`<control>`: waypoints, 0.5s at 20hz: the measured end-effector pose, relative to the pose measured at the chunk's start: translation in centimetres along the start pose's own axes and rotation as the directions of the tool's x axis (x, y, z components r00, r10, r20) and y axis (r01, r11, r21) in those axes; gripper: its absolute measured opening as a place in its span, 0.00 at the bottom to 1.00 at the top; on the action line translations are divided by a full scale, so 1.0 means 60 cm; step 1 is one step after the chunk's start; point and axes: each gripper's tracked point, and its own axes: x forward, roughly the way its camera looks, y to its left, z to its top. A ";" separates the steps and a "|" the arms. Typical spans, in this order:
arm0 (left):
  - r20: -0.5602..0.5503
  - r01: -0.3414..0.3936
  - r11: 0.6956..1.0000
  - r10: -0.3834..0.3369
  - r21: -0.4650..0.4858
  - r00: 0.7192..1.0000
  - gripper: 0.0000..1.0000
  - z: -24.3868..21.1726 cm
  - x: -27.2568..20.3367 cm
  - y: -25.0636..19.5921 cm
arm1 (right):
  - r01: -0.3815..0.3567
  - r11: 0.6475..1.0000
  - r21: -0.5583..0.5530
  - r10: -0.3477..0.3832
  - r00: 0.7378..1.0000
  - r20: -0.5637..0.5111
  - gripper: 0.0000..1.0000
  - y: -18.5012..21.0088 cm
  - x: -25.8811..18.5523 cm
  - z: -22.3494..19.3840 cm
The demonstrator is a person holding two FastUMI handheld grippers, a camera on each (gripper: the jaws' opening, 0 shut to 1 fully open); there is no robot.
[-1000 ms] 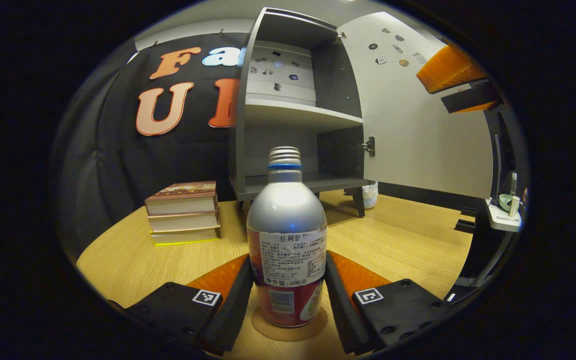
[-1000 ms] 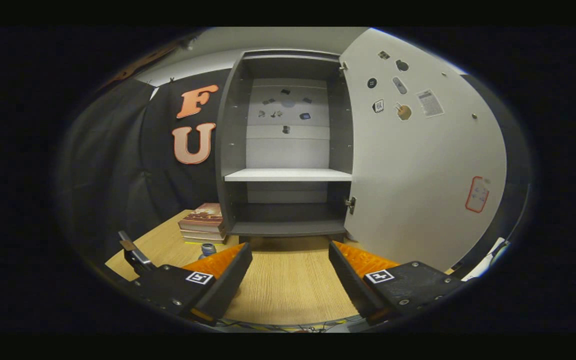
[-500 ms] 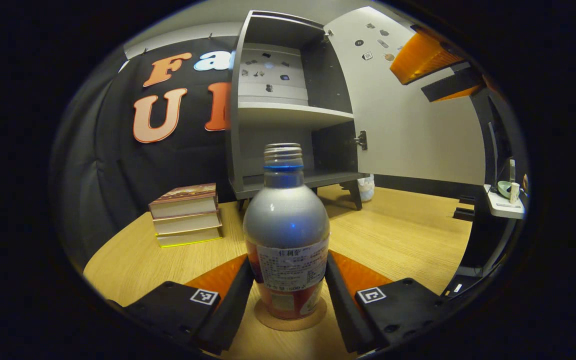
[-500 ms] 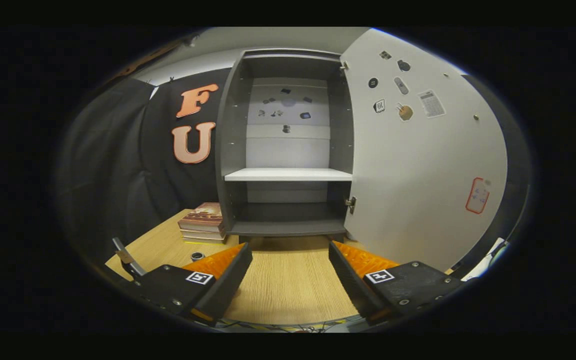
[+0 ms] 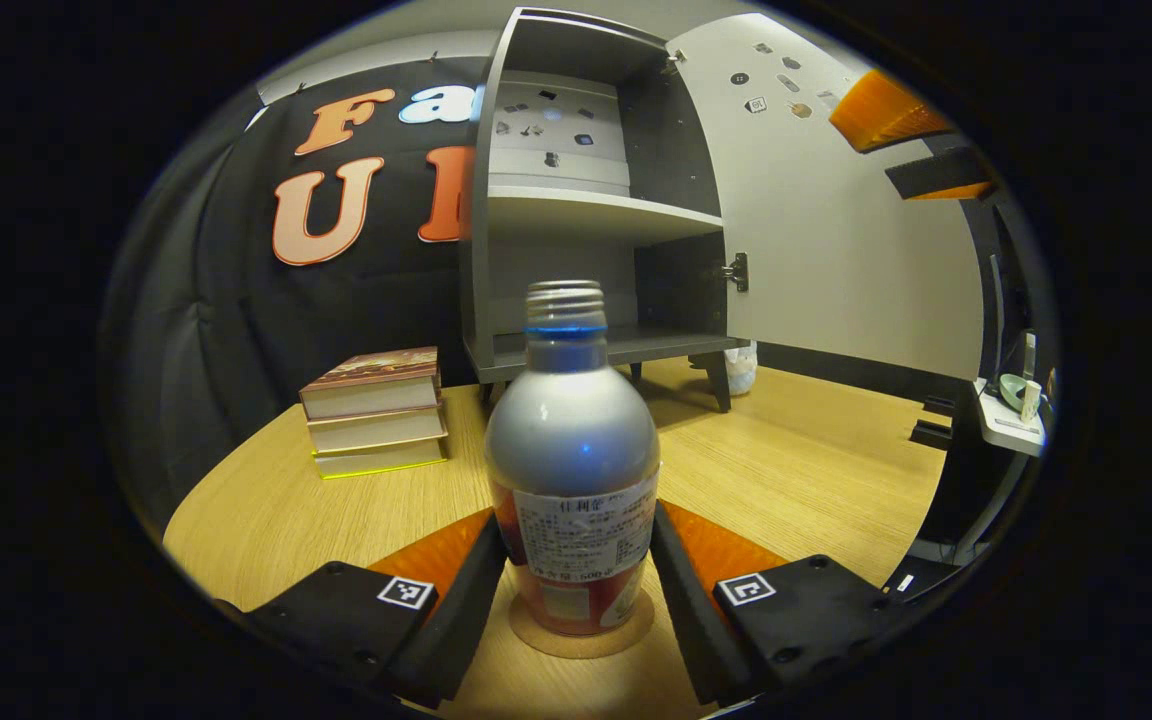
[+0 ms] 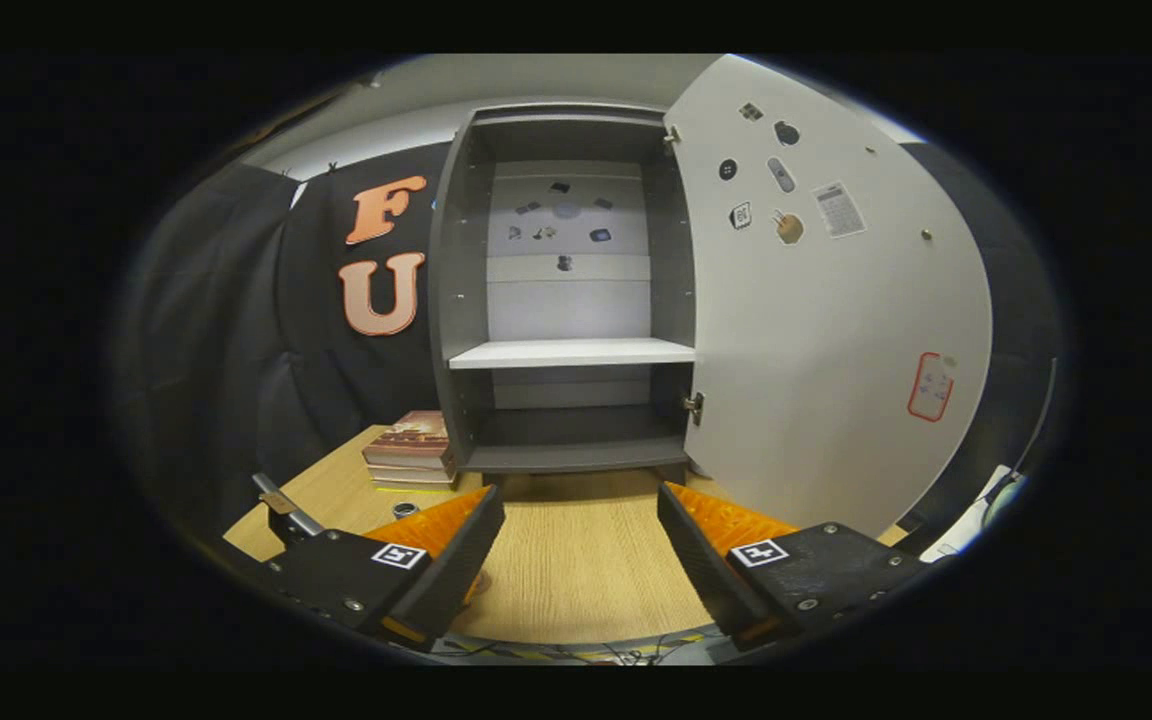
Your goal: Open the cabinet door with the right hand, grasp the bottle in the cabinet with the left hand and place it on the coaster, then close the cabinet door with the right hand.
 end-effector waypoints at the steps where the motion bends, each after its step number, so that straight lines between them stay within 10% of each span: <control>1: 0.015 -0.007 1.000 0.007 0.002 1.000 0.89 0.016 0.000 0.003 | -0.013 1.000 0.022 0.013 1.000 -0.003 0.95 0.007 -0.003 0.002; 10: 0.149 -0.007 0.999 0.013 -0.041 0.989 0.96 0.204 0.000 0.009 | -0.012 1.000 -0.019 0.013 0.999 0.048 0.95 -0.002 -0.030 0.064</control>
